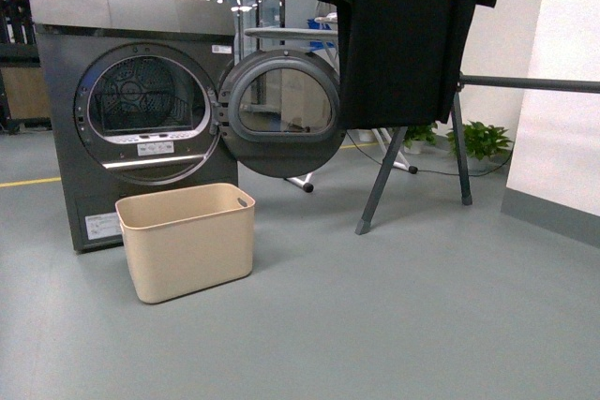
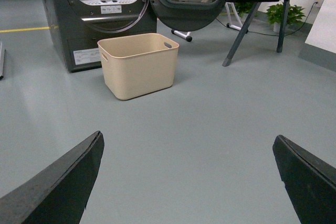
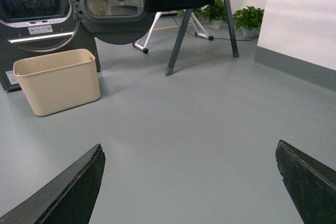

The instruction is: Move hamper under clothes hanger

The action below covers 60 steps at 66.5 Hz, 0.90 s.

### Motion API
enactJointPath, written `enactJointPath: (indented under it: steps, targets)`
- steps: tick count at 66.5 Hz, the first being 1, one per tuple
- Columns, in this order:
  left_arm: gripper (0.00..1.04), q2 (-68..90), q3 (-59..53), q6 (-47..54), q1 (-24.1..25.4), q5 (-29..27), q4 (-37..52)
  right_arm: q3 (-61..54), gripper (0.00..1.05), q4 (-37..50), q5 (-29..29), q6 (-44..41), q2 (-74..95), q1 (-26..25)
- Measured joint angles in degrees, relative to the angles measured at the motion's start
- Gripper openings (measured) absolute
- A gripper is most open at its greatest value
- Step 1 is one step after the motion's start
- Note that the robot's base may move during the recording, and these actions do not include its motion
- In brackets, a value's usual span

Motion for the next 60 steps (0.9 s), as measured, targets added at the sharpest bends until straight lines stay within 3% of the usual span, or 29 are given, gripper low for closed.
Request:
enactJointPath:
  steps: [60]
  targets:
    - [0.98, 0.0, 0.0, 0.0, 0.0, 0.0, 0.0, 0.0, 0.97, 0.0, -0.1, 0.0, 0.0, 0.0]
